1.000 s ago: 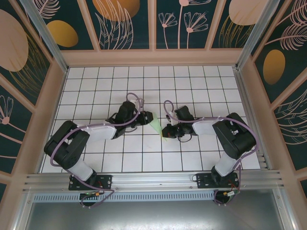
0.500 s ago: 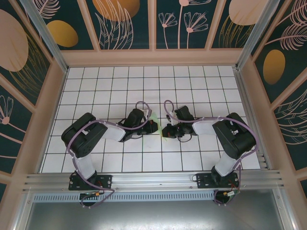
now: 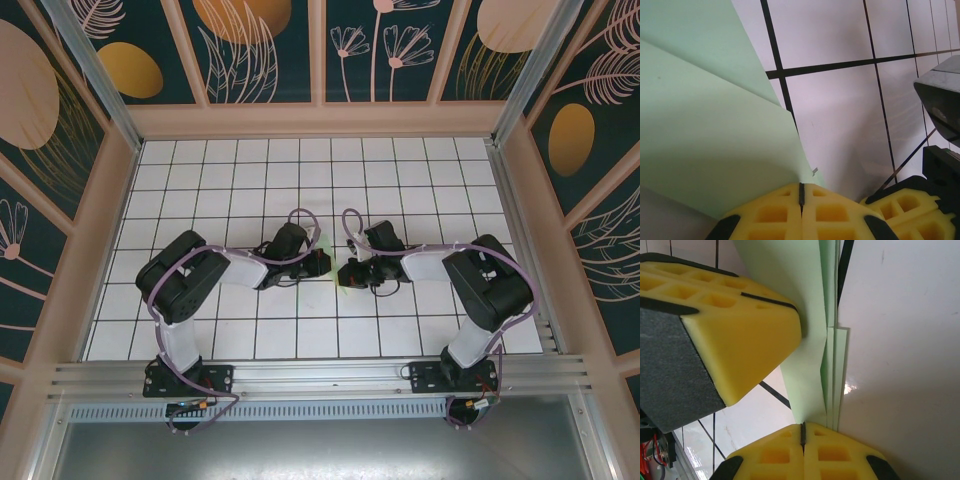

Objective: Fold a paper plane with a square sheet of paper (pick it up from the middle)

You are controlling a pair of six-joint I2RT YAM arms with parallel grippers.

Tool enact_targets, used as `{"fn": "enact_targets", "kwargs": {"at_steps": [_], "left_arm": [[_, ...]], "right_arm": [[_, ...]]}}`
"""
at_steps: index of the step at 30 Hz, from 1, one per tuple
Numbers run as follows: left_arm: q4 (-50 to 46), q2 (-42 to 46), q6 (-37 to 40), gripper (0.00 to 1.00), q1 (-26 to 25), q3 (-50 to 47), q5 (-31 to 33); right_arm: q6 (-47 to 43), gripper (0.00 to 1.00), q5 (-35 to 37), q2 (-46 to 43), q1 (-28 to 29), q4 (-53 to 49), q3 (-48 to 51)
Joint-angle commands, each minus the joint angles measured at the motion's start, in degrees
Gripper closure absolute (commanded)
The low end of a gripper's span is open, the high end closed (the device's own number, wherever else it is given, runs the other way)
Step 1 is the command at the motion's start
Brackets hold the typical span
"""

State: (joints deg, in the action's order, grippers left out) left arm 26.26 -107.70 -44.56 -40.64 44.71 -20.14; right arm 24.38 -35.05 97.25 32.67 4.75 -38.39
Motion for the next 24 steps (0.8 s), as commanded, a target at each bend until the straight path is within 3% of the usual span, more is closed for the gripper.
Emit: {"fn": "enact_targets", "kwargs": {"at_steps": [1,11,24], "left_arm": [[-4.41,-2.32,4.04,0.92,3.3,0.73,5.03],[-5.34,-4.33,5.63,0.9,12.41,3.23,1.96],[-9.24,-4.67,5.29,0.89,18.56,5.53,6.11]], "right_arm": [[-1.18,1.0,5.77,3.78,-0.08,-9.89,4.36],[-1.82,1.0,6.38,3.15,-0.84,-10.92,5.7],[-1.53,1.0,6.57,1.92,-0.97,-10.48,6.15]]}}
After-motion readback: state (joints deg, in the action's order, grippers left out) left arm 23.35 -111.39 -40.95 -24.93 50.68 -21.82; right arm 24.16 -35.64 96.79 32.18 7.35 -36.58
